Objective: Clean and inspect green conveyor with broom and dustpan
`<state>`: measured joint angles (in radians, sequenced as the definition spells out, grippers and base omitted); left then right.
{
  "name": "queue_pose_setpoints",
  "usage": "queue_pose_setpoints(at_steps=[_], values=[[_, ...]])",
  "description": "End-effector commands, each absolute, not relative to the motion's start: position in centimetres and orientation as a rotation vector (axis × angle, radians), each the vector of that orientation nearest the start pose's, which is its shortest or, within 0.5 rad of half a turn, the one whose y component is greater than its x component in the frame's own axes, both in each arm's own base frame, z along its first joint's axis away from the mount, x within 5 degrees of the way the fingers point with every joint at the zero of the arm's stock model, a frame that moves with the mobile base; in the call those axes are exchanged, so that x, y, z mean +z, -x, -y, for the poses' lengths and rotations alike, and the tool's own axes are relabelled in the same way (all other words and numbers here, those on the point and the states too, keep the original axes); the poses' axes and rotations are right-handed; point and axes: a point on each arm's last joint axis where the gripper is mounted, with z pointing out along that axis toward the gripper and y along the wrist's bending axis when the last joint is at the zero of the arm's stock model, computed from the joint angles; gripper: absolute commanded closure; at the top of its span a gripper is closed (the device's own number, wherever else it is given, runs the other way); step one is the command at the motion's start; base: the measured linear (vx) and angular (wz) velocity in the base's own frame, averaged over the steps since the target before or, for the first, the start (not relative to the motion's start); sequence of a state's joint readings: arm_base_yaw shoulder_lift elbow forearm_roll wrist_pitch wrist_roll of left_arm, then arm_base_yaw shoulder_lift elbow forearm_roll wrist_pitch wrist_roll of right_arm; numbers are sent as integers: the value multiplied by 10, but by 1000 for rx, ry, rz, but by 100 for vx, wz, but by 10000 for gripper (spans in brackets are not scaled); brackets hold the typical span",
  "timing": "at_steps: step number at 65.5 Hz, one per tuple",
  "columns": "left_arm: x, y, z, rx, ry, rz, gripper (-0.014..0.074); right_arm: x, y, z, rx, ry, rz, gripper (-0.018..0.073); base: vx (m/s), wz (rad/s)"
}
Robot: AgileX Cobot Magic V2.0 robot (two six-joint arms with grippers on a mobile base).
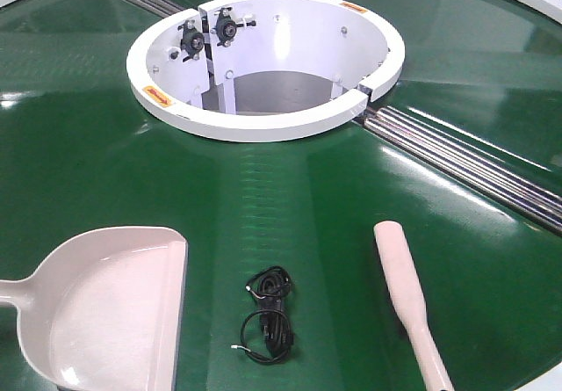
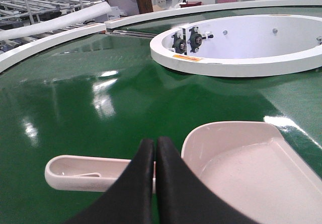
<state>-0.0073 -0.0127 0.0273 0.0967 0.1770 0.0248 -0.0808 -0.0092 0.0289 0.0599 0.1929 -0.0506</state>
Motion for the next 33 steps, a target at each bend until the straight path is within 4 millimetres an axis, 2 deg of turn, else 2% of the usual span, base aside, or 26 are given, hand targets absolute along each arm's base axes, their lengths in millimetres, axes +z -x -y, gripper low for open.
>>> queue_pose_setpoints(at_steps=[1,33], values=[[189,-56,0,87,-98,-1600,619,190,-56,4,-62,-60,-1624,569,0,0],[189,-56,0,87,-98,-1600,619,190,-56,4,-62,-60,-1624,569,0,0]])
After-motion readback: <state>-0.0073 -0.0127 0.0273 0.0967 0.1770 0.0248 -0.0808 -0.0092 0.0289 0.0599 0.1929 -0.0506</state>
